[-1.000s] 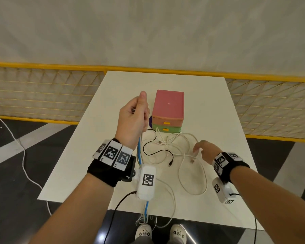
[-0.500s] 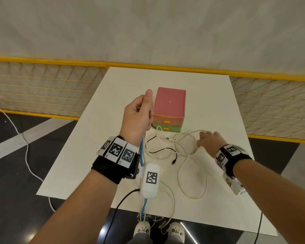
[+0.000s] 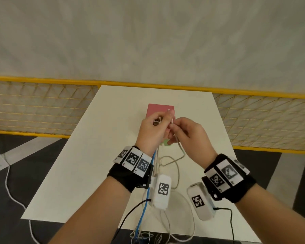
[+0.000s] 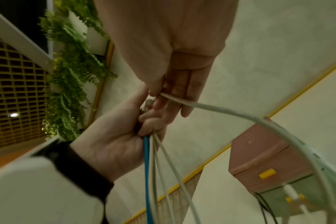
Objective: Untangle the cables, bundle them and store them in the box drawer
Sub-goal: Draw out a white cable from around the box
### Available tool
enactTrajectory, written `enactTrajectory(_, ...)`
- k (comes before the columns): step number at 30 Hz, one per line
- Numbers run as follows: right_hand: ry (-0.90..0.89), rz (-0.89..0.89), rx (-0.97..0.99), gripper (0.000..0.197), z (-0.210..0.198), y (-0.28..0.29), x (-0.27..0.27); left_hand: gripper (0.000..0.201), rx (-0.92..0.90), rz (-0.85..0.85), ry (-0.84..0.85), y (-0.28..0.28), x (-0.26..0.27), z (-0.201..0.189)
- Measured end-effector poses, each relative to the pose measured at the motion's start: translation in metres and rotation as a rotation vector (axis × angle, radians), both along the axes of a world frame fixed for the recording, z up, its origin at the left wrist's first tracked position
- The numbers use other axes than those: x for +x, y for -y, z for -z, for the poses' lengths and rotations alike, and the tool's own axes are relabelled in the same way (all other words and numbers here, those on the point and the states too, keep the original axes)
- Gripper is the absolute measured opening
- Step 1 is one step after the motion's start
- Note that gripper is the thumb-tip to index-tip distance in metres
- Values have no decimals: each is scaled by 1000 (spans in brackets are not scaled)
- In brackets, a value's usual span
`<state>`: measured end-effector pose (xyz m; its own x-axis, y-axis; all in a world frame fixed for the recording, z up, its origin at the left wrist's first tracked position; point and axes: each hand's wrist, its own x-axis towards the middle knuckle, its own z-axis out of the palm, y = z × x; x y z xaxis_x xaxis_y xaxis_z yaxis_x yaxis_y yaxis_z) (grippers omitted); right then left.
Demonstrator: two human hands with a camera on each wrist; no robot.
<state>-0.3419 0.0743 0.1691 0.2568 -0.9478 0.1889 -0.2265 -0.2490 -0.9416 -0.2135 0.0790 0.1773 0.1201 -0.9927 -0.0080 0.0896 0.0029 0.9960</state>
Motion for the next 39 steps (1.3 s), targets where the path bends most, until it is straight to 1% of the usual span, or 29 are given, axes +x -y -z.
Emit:
enactTrajectory(3,4,-20,-12,20,0,-4,3,28,-63,-27,-30,1,-1,-5)
enactTrajectory(5,-92,-69,-46,21,5,-4,1,29,-97,-56,-36,3,1,-8)
enactTrajectory(8,-267,-152,-89,23,19,-4,-3,23,-120,-95,-107,7,7,-15)
enactTrajectory(10,-324,-185,-91,24,31,0,-8,20,-130,-117,-118,9,13,-21)
enactTrajectory(14,-303,-253,22,27,50,17,-17,28,-170,-157,-133,13,27,-33)
enactTrajectory(18,-256,-207,152,32,63,42,-23,41,-204,-208,-205,15,45,-47)
enactTrajectory(19,-267,-186,143,33,66,49,-24,43,-221,-204,-261,16,50,-50)
enactTrajectory(21,-353,-135,90,35,64,61,-26,47,-244,-156,-421,16,58,-57)
enactTrajectory(22,-397,-107,63,34,59,66,-26,46,-244,-117,-475,15,63,-61)
enactTrajectory(23,-417,-69,28,33,52,72,-26,45,-237,-88,-471,14,67,-62)
enactTrajectory(24,-408,-24,-17,33,43,77,-24,43,-225,-66,-422,13,70,-63)
enactTrajectory(27,-302,112,-170,30,6,89,-17,35,-225,-15,-147,10,76,-60)
enactTrajectory(29,-244,131,-270,22,-19,91,-11,18,-210,15,39,8,75,-56)
enactTrajectory(30,-243,109,-324,18,-31,90,-8,9,-178,39,90,7,71,-55)
enactTrajectory(32,-289,30,-432,11,-48,84,0,28,-97,75,162,6,62,-48)
enactTrajectory(33,-321,-4,-479,11,-54,82,3,31,-63,103,190,7,57,-45)
enactTrajectory(35,-374,-40,-554,13,-60,81,7,18,-48,184,266,6,50,-41)
enactTrajectory(36,-399,-57,-582,13,-62,82,6,17,-54,221,300,6,48,-39)
enactTrajectory(37,-426,-78,-599,13,-61,83,4,20,-66,240,330,7,47,-38)
enactTrajectory(38,-453,-101,-599,13,-58,86,0,22,-86,229,356,6,48,-38)
enactTrajectory(39,-476,-118,-584,13,-55,89,-5,23,-121,183,369,6,50,-39)
